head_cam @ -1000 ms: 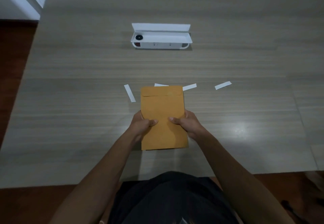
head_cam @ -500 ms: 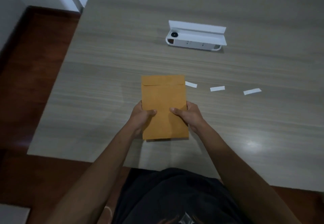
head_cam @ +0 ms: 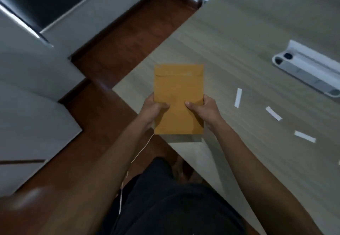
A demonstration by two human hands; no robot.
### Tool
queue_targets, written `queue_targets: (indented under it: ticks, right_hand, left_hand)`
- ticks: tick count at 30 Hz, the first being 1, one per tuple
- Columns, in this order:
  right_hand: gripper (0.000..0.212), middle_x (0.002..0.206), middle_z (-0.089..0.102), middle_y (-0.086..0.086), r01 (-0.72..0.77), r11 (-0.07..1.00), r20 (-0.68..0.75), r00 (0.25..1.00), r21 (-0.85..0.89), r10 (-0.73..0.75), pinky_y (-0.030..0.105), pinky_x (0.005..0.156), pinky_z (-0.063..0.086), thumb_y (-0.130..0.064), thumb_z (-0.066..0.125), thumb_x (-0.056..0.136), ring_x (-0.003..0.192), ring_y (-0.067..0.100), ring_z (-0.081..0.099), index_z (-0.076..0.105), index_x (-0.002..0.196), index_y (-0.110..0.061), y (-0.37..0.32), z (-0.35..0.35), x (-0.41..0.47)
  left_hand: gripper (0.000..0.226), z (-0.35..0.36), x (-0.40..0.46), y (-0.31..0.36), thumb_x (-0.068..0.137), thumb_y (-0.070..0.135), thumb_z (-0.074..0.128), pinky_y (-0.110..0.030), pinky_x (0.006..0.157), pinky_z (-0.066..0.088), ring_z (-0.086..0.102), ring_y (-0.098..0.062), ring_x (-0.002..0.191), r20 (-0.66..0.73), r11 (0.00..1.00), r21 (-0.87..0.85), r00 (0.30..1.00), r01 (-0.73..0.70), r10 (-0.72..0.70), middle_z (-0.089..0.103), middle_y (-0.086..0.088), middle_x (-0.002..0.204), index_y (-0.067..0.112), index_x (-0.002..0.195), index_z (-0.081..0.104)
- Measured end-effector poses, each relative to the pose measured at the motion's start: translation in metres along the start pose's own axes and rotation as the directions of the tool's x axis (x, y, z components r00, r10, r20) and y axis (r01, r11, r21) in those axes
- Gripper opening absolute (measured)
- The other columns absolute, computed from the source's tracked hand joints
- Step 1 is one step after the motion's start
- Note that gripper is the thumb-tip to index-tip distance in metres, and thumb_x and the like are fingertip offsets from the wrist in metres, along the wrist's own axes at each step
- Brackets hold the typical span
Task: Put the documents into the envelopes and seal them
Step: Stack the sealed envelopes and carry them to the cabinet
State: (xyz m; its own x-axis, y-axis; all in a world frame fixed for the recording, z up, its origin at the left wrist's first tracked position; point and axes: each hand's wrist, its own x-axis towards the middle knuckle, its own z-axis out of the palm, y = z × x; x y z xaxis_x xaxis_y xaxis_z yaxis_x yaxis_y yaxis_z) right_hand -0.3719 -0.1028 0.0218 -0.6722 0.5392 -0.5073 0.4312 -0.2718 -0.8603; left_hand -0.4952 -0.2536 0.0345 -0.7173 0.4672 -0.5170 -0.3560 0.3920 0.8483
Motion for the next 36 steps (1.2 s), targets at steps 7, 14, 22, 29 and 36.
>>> queue_targets:
  ticks: [7,14,22,29,36]
  right_hand:
    - [0.062,0.119,0.068,0.002,0.072,0.978,0.225,0.974,-0.196,-0.026,0.040,0.089,0.056,-0.032,0.084,0.072,0.102,0.019,0.066,0.060,0.126,-0.014,-0.023,0.108,0.025]
    - [0.057,0.118,0.067,0.003,0.152,0.931,0.364,0.931,-0.333,-0.022,0.043,0.090,0.056,-0.036,0.084,0.073,0.105,0.022,0.064,0.061,0.121,-0.016,-0.046,0.234,0.065]
    - [0.041,0.102,0.065,-0.007,0.177,0.889,0.509,0.858,-0.422,0.070,0.024,0.066,0.050,-0.026,0.074,0.083,0.090,0.011,0.062,0.060,0.121,-0.021,-0.090,0.384,0.099]
    - [0.026,0.096,0.067,-0.011,0.245,0.872,0.606,0.792,-0.424,0.072,0.025,0.066,0.051,-0.020,0.067,0.083,0.086,0.007,0.064,0.062,0.108,-0.026,-0.113,0.497,0.114]
    - [0.032,0.103,0.072,-0.004,0.339,0.859,0.728,0.683,-0.383,0.055,0.029,0.078,0.056,-0.011,0.070,0.082,0.097,0.015,0.068,0.066,0.112,-0.019,-0.117,0.592,0.123]
  left_hand:
    - [0.045,-0.098,-0.019,-0.019,0.081,-0.001,0.069,-0.030,0.074,0.053,0.065,-0.016,0.096,-0.265,0.978,-0.209,0.963,-0.013,-0.044,0.069,0.002,0.106,0.018,0.121,0.058]
    - [0.048,-0.206,0.005,-0.040,0.083,0.005,0.070,-0.030,0.077,0.052,0.064,-0.016,0.102,-0.392,0.935,-0.352,0.914,-0.045,-0.104,0.068,0.004,0.112,0.020,0.126,0.057]
    - [0.055,-0.340,0.030,-0.040,0.086,0.006,0.070,-0.034,0.087,0.051,0.061,-0.019,0.109,-0.486,0.894,-0.444,0.854,-0.060,-0.184,0.064,-0.001,0.122,0.017,0.136,0.051]
    - [0.055,-0.436,0.032,-0.037,0.085,0.007,0.072,-0.035,0.086,0.052,0.062,-0.021,0.104,-0.617,0.897,-0.425,0.764,-0.120,-0.190,0.063,-0.002,0.121,0.011,0.135,0.051]
    - [0.052,-0.506,0.019,-0.045,0.085,0.002,0.068,-0.037,0.086,0.048,0.058,-0.025,0.108,-0.757,0.890,-0.414,0.615,-0.191,-0.220,0.060,-0.007,0.123,0.007,0.134,0.050]
